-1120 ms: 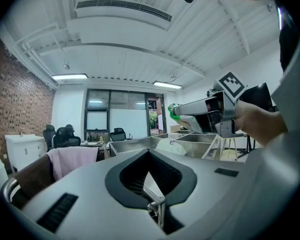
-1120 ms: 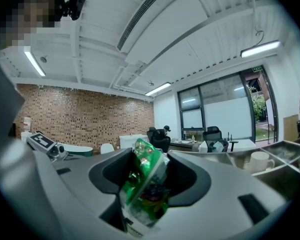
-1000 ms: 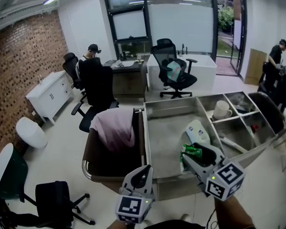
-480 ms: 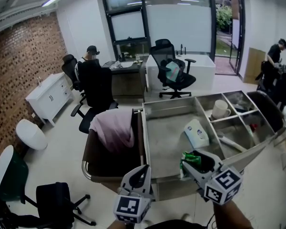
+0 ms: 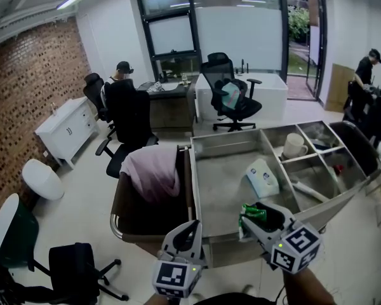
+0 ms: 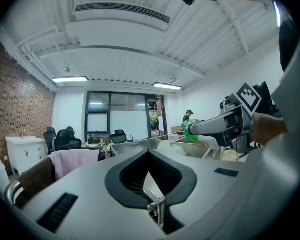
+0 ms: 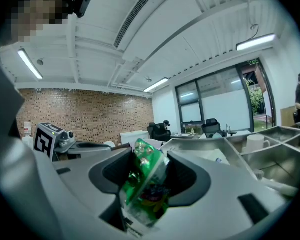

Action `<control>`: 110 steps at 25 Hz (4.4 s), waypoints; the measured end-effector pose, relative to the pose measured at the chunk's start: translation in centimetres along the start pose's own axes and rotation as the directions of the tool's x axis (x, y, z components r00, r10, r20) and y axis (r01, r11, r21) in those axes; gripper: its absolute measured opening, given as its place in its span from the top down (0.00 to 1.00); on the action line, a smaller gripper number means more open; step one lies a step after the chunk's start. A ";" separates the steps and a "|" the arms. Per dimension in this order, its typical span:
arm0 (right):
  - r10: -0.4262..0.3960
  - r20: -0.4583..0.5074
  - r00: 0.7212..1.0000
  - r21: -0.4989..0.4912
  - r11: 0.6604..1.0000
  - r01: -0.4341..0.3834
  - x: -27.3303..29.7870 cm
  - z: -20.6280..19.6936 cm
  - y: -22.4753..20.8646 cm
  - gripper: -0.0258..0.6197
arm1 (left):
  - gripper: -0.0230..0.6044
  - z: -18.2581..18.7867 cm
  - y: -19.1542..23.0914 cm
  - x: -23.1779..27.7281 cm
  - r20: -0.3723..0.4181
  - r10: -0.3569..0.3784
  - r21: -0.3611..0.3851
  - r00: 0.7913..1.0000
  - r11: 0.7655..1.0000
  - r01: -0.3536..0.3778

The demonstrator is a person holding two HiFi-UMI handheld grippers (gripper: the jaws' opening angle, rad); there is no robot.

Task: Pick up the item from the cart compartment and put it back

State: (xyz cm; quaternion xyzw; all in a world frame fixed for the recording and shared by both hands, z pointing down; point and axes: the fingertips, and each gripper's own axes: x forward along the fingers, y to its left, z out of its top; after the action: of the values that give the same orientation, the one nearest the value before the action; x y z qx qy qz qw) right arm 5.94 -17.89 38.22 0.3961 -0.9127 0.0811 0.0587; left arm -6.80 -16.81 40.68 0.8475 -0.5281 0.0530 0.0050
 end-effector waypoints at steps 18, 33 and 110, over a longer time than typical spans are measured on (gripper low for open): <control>0.001 -0.007 1.000 -0.004 1.000 -0.001 -0.2 0.0 -0.1 0.60 | 0.96 0.4 -0.4 0.1 0.000 -0.007 -0.002 1.000 1.000 0.007; -0.015 -0.001 1.000 -0.020 1.000 0.015 0.7 0.4 -0.9 0.60 | 0.96 0.2 0.0 0.1 0.003 -0.001 0.001 1.000 1.000 0.001; -0.116 -0.250 0.961 -0.209 0.976 0.063 20.1 1.1 -8.9 0.96 | 0.96 0.2 1.2 -0.9 0.002 0.033 -0.027 0.999 0.999 -0.033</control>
State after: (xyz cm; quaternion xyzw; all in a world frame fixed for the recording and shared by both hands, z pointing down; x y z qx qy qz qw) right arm -1.26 -38.41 41.45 0.4151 -0.8817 0.0378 0.2212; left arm -8.24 -16.49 40.36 0.8386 -0.5426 0.0450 0.0152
